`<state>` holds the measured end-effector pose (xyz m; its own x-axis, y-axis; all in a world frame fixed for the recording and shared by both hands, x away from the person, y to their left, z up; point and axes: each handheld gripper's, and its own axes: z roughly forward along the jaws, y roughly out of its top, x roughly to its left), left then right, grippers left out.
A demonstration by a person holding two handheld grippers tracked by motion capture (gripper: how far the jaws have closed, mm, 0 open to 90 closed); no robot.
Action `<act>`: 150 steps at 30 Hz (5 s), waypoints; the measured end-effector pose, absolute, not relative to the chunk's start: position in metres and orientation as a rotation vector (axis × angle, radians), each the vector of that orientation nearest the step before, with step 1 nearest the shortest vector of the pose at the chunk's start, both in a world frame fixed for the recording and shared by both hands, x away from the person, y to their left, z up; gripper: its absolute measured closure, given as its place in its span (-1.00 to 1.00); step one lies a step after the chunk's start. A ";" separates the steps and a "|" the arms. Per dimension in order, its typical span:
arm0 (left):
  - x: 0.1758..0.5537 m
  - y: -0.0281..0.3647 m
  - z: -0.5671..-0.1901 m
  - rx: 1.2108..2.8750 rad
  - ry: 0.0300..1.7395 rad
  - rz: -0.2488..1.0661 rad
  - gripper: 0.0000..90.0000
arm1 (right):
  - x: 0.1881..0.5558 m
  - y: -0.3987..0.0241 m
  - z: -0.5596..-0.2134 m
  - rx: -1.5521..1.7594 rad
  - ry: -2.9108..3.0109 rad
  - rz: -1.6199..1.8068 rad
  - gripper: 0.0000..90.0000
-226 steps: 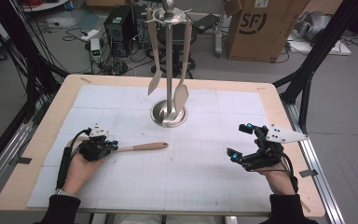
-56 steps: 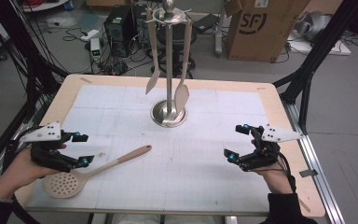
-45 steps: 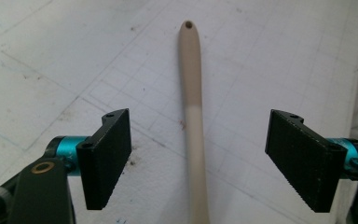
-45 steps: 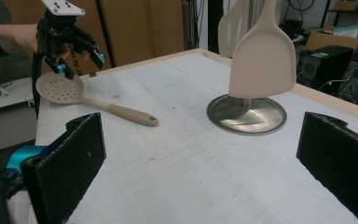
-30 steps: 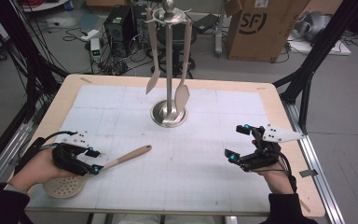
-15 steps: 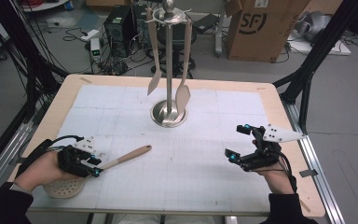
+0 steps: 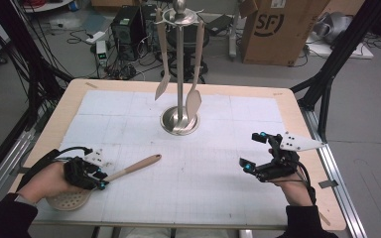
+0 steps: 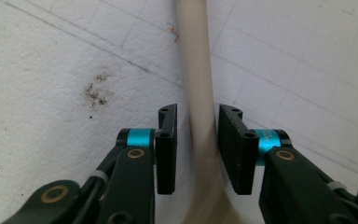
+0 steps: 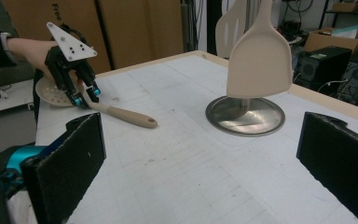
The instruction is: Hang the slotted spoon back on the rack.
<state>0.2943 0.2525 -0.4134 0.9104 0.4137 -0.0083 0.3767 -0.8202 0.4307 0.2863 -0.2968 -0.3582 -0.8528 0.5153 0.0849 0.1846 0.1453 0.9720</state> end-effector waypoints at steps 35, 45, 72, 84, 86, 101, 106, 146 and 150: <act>0.282 0.252 -0.393 2.579 0.637 0.163 0.75 | 0.286 -0.297 -0.358 0.675 2.160 1.763 -0.99; 0.279 0.255 -0.383 2.470 0.663 0.176 0.74 | 0.286 -0.296 -0.358 0.673 2.161 1.763 -0.99; 0.276 0.264 -0.366 2.025 0.727 0.232 0.74 | 0.287 -0.297 -0.358 0.676 2.157 1.764 -0.99; 0.273 0.261 -0.356 1.855 0.756 0.374 0.75 | 0.287 -0.298 -0.357 0.677 2.142 1.766 -0.99; 0.273 0.260 -0.355 1.824 0.764 0.385 0.75 | 0.287 -0.298 -0.357 0.677 2.143 1.767 -0.99; 0.275 0.250 -0.355 1.719 0.784 0.448 0.74 | 0.286 -0.299 -0.357 0.674 2.143 1.770 -0.99; 0.279 0.244 -0.350 1.724 0.750 0.446 0.74 | 0.286 -0.298 -0.357 0.674 2.142 1.772 -0.99; 0.315 0.227 -0.306 1.676 0.699 0.421 0.74 | 0.284 -0.299 -0.353 0.657 2.135 1.784 -0.99; 0.317 0.228 -0.304 1.672 0.699 0.421 0.74 | 0.285 -0.299 -0.354 0.657 2.135 1.784 -0.99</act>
<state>0.3167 0.2276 -0.3045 0.7524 0.6513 -0.0984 0.2172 -0.1044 0.9705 0.2845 -0.2989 -0.3535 -0.8568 0.5105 0.0731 0.1625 0.1328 0.9777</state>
